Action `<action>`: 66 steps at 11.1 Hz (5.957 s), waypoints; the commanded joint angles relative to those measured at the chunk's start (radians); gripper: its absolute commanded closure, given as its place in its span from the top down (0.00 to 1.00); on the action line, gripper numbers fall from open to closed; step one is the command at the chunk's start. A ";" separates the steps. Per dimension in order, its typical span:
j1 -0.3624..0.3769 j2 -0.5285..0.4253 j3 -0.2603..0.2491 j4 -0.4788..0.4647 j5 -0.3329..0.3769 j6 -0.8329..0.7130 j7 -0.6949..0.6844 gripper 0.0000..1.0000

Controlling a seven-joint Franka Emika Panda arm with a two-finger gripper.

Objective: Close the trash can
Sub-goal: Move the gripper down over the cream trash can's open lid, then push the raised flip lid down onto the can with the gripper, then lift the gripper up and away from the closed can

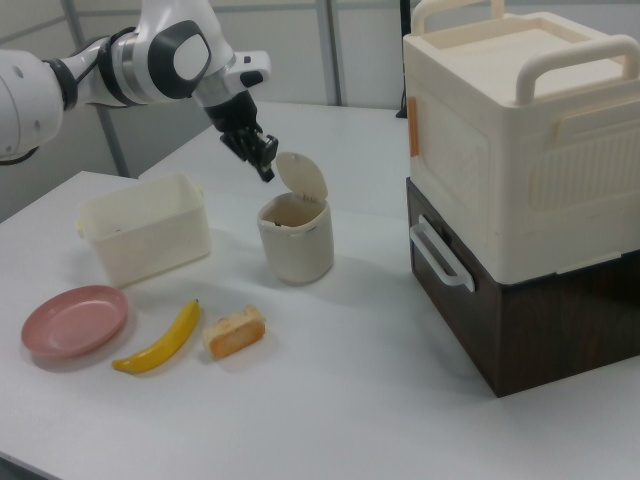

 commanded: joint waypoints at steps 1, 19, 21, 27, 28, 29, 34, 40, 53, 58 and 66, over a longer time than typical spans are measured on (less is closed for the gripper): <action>0.007 0.080 -0.002 0.127 -0.030 0.112 0.165 0.00; 0.038 0.230 0.001 0.056 -0.418 0.511 0.571 0.00; 0.032 0.217 0.001 0.007 -0.450 0.511 0.571 0.00; -0.016 0.160 -0.003 -0.047 -0.456 0.506 0.565 0.00; -0.027 0.142 -0.005 -0.071 -0.456 0.506 0.543 0.00; -0.033 0.120 -0.005 -0.096 -0.456 0.506 0.519 0.00; -0.053 0.111 -0.006 -0.177 -0.493 0.500 0.430 0.00; -0.042 0.111 0.000 -0.240 -0.550 0.500 0.427 0.00; -0.045 0.083 0.018 -0.340 -0.652 0.508 0.443 0.00; -0.068 0.007 0.021 -0.320 -0.611 0.508 0.524 0.00; -0.136 -0.375 0.000 -0.291 0.231 -0.137 -0.191 0.00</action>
